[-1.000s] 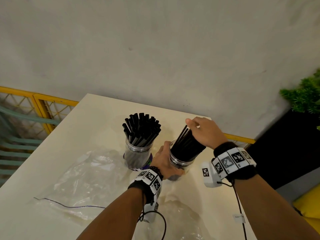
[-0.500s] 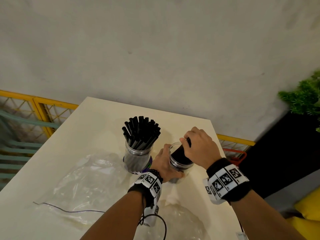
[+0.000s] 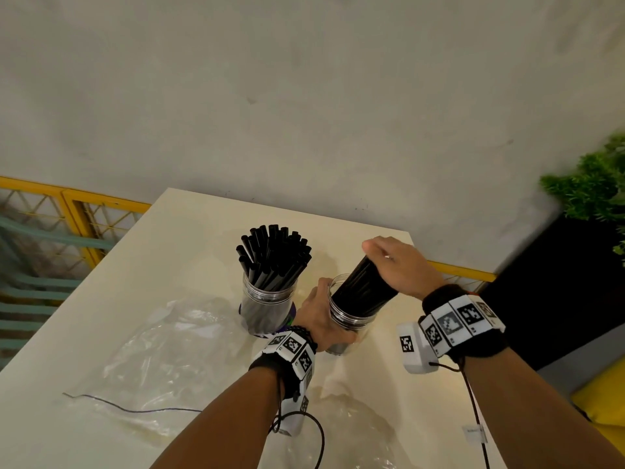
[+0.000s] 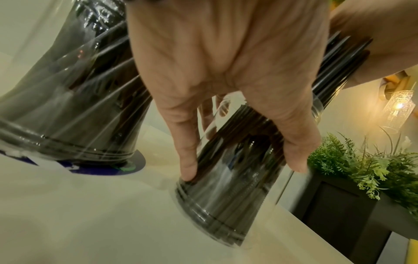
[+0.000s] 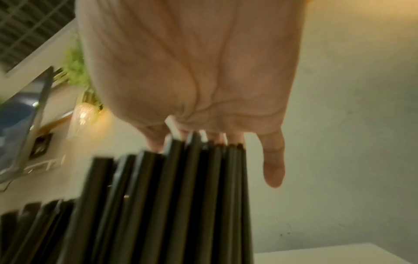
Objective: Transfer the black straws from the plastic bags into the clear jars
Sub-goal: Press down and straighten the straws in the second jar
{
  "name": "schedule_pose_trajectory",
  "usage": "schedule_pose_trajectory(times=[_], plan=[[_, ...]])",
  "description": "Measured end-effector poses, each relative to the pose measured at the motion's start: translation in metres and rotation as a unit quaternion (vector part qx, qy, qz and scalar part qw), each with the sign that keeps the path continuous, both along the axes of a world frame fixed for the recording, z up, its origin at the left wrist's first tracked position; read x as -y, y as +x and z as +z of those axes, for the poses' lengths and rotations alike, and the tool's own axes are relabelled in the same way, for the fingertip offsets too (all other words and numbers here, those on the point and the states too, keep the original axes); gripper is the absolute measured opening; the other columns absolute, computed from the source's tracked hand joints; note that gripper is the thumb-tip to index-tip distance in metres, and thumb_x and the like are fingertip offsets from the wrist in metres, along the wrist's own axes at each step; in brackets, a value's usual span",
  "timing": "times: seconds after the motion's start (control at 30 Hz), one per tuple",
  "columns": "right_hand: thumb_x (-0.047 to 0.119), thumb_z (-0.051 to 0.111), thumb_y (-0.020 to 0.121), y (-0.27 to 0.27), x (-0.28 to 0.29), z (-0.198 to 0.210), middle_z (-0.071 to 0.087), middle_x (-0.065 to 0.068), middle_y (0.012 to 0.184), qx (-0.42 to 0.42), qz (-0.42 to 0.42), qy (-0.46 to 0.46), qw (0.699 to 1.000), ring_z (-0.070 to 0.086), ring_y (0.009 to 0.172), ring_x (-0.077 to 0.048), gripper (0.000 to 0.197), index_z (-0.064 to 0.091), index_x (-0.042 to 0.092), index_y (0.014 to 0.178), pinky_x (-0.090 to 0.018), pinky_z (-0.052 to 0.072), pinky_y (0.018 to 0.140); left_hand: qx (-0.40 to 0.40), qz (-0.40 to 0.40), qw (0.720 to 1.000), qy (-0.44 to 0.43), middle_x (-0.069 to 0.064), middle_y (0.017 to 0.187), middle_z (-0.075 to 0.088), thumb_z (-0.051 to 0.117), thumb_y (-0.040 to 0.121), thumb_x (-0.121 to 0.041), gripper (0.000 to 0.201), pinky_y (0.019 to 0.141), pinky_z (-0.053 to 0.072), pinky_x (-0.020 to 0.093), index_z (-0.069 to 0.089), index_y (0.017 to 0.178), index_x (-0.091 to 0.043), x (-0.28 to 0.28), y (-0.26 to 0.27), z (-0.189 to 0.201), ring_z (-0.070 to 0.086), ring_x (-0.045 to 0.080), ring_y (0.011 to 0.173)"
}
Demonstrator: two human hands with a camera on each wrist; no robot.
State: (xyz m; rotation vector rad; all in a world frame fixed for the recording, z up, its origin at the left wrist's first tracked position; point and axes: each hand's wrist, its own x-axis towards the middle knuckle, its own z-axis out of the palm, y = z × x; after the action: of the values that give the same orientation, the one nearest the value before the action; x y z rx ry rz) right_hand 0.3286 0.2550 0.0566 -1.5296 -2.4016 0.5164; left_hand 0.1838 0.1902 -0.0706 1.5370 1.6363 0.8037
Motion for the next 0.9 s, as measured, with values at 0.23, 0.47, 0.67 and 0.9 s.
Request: schedule_pose_trajectory(times=[0.23, 0.47, 0.67, 0.9], plan=[[0.061, 0.042, 0.092, 0.007, 0.028, 0.000, 0.053, -0.004, 0.136, -0.063, -0.036, 0.084, 0.994, 0.048, 0.128, -0.024, 0.056, 0.055, 0.021, 0.129, -0.043, 0.041, 0.105, 0.014, 0.005, 1.000, 0.001, 0.000, 0.130, 0.055, 0.085, 0.049, -0.043, 0.102, 0.101, 0.053, 0.046, 0.025, 0.131, -0.035, 0.001, 0.000, 0.000, 0.060, 0.026, 0.116], [0.057, 0.043, 0.093, -0.021, 0.023, -0.030, 0.044, -0.001, 0.146, 0.099, -0.058, 0.098, 0.989, 0.039, 0.133, -0.029, 0.052, 0.046, 0.031, 0.138, -0.052, 0.042, 0.099, 0.009, 0.004, 1.000, 0.001, 0.002, 0.134, 0.055, 0.085, 0.049, -0.043, 0.103, 0.101, 0.052, 0.048, 0.025, 0.131, -0.031, 0.003, 0.000, 0.001, 0.058, 0.027, 0.119], [0.033, 0.052, 0.094, -0.010, 0.007, -0.034, 0.062, 0.004, 0.096, -0.010, 0.044, 0.140, 0.989, 0.055, 0.092, -0.020, 0.018, 0.067, 0.023, 0.094, -0.041, 0.049, 0.083, 0.000, 0.004, 1.000, -0.003, 0.003, 0.135, 0.054, 0.088, 0.055, -0.037, 0.106, 0.101, 0.052, 0.044, 0.024, 0.140, -0.028, 0.005, -0.002, 0.002, 0.058, 0.026, 0.119], [0.034, 0.055, 0.094, 0.002, 0.002, -0.020, 0.062, 0.007, 0.104, 0.002, 0.113, 0.069, 0.991, 0.053, 0.098, -0.016, 0.016, 0.065, 0.025, 0.103, -0.038, 0.047, 0.092, -0.004, -0.001, 1.000, -0.006, 0.003, 0.137, 0.052, 0.089, 0.056, -0.036, 0.106, 0.104, 0.051, 0.045, 0.024, 0.140, -0.028, 0.005, -0.002, 0.004, 0.056, 0.026, 0.122]])
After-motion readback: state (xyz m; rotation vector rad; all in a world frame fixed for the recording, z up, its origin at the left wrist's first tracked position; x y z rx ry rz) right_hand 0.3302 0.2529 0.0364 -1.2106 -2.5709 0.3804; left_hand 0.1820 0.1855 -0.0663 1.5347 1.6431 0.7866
